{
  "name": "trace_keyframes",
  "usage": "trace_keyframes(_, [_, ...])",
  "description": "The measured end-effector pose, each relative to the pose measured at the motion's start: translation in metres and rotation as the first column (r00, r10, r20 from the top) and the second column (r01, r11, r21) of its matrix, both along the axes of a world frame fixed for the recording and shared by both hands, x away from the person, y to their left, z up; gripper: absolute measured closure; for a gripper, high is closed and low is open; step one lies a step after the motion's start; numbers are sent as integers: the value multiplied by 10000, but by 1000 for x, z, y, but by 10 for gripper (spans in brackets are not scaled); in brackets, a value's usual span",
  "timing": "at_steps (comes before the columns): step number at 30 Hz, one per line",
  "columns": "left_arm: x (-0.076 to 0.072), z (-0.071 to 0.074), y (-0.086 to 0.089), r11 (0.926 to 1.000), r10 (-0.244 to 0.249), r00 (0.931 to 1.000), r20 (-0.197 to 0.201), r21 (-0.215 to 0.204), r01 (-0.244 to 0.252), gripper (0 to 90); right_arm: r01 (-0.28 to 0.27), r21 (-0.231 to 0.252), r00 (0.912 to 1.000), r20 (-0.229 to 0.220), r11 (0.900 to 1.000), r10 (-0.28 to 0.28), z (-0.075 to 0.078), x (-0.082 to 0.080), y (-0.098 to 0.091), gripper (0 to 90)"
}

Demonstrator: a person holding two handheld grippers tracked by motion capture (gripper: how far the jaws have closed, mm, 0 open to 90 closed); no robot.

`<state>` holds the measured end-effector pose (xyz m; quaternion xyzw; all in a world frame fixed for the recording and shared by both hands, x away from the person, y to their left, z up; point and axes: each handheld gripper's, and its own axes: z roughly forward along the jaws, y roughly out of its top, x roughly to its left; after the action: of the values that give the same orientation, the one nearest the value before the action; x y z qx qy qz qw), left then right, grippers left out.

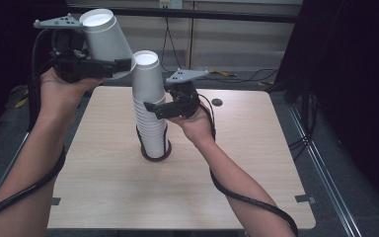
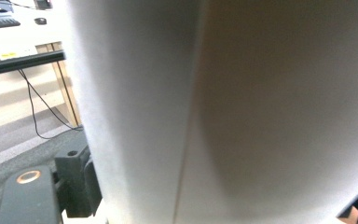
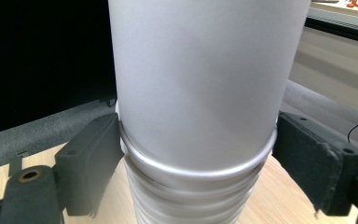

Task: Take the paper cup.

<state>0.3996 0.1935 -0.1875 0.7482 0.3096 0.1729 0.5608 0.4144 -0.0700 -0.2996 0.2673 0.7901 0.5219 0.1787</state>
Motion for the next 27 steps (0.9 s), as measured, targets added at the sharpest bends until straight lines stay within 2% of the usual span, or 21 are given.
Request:
trace_keyframes(7, [-9,-11,12,9998,-132,9999,-97,-133,131,161,29,-42,9999,-102,10000,-30,1,-1,-1,148])
trace_keyframes(10, [-14,-14,19,9994,77,10000,-42,327,-75,161,51,-71,9999,-158,10000,-52,2,-1,0,146])
trace_keyframes(13, [-16,-18,24,9997,141,9997,-182,222,-137,161,101,-48,9997,-206,9999,-102,2,0,1,144])
trace_keyframes(15, [-18,-23,30,9998,112,9990,-438,146,-106,161,151,-16,9997,-208,9999,-151,2,0,1,140])
trace_keyframes(16, [-20,-29,34,9993,201,9988,-437,324,-187,159,203,-18,9996,-217,9998,-203,2,0,2,138])
trace_keyframes(19, [-22,-36,37,9987,237,9991,-349,450,-221,156,193,-33,9995,-243,9998,-194,3,0,2,136])
trace_keyframes(20, [-22,-43,39,9988,203,9986,-498,455,-180,156,176,177,9998,-79,9997,-175,4,0,0,170])
trace_keyframes(22, [-24,-50,40,9982,246,9982,-546,568,-215,156,58,597,10000,-84,9982,-53,7,0,-3,165])
trace_keyframes(27, [-27,-61,40,9962,184,9971,-743,866,-119,156,91,650,9999,-147,9978,-82,11,0,-11,138])
